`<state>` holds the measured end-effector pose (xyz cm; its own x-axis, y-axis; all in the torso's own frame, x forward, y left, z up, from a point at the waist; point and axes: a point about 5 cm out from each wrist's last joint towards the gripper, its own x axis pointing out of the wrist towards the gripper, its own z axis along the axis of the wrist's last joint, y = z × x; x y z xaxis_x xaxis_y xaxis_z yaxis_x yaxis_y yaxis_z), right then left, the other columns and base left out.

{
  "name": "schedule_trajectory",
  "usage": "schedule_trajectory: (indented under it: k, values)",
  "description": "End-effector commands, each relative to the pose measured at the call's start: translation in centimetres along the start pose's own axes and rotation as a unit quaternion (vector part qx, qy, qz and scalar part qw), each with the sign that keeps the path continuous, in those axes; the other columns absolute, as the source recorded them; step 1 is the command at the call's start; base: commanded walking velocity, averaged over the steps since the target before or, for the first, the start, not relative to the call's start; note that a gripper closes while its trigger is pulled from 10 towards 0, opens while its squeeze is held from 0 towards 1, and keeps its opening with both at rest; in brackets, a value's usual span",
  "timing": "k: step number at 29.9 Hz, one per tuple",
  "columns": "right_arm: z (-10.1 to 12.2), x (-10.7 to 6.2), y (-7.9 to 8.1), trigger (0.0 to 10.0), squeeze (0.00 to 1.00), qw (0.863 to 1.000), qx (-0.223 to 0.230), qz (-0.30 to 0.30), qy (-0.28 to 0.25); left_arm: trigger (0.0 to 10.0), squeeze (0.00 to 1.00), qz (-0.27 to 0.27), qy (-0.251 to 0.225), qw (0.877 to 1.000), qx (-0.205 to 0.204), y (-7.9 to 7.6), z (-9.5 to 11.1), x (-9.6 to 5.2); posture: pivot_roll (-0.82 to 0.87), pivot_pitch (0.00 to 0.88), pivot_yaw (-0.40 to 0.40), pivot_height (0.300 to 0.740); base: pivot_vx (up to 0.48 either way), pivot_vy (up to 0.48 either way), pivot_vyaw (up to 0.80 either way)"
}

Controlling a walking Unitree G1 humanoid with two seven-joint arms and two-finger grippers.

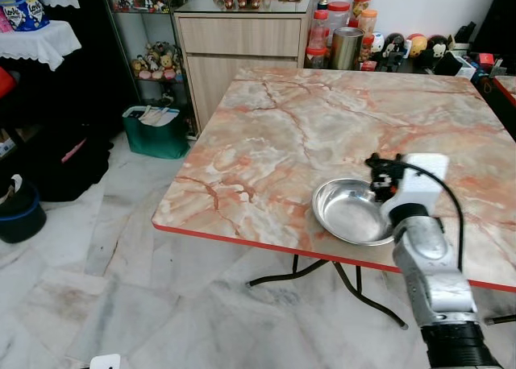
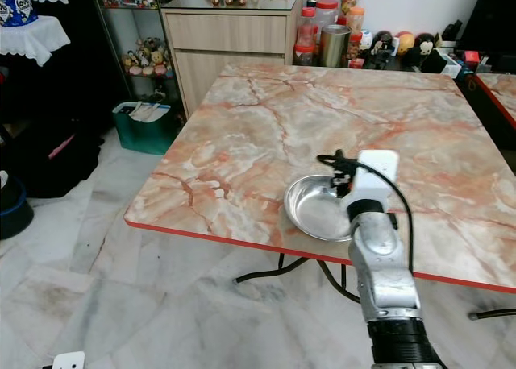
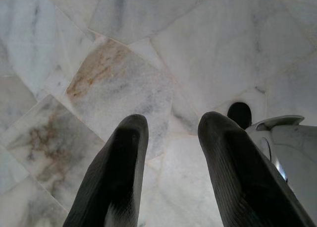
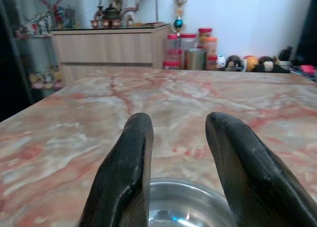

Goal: Setting the table

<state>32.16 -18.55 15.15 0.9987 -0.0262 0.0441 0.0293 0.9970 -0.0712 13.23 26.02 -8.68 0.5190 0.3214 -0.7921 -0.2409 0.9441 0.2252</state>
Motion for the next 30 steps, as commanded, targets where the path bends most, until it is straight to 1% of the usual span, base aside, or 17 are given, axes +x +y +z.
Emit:
schedule_trajectory:
  k: [1,5,7,14,26,28,30]
  values:
    - [0.72,0.43,-0.25,10.0,0.00,1.000,-0.012,-0.001,-0.017,10.0,0.00,0.002,0.006,1.000,0.011,0.00,-0.41,-0.09,0.01,0.000,0.000,0.732,0.000,-0.480,0.00]
    - [1.10,0.67,-0.26,10.0,0.00,1.000,-0.017,0.000,-0.024,10.0,0.00,0.002,0.007,1.000,0.010,0.01,-0.53,-0.13,0.01,0.000,-0.003,0.732,0.000,-0.480,0.00]
    - [1.37,0.81,-0.01,10.0,0.00,0.999,-0.022,0.004,-0.032,10.0,0.00,0.003,0.007,1.000,0.009,0.03,-0.65,-0.16,0.01,0.000,-0.002,0.732,0.000,-0.480,0.00]
    - [1.42,0.84,0.36,10.0,0.00,0.999,-0.022,0.010,-0.038,10.0,0.00,-0.001,0.006,1.000,0.010,0.06,-0.74,-0.20,0.01,0.000,0.003,0.732,0.000,-0.480,0.00]
    - [1.66,0.96,0.21,10.0,0.00,0.999,-0.012,0.005,-0.044,10.0,0.00,-0.003,0.003,1.000,0.008,0.07,-0.58,-0.17,0.01,0.000,0.003,0.732,0.000,-0.480,0.00]
    - [1.70,0.99,0.26,10.0,0.00,0.999,-0.001,0.009,-0.042,10.0,0.00,-0.003,0.003,1.000,0.006,0.06,-0.54,-0.16,0.01,0.000,0.004,0.732,0.000,-0.480,-0.80]
    - [1.71,0.99,0.29,10.0,0.00,0.999,-0.002,0.010,-0.042,10.0,0.00,-0.003,0.003,1.000,0.005,0.05,-0.54,-0.15,0.01,0.000,0.004,0.732,0.000,-0.480,-0.80]
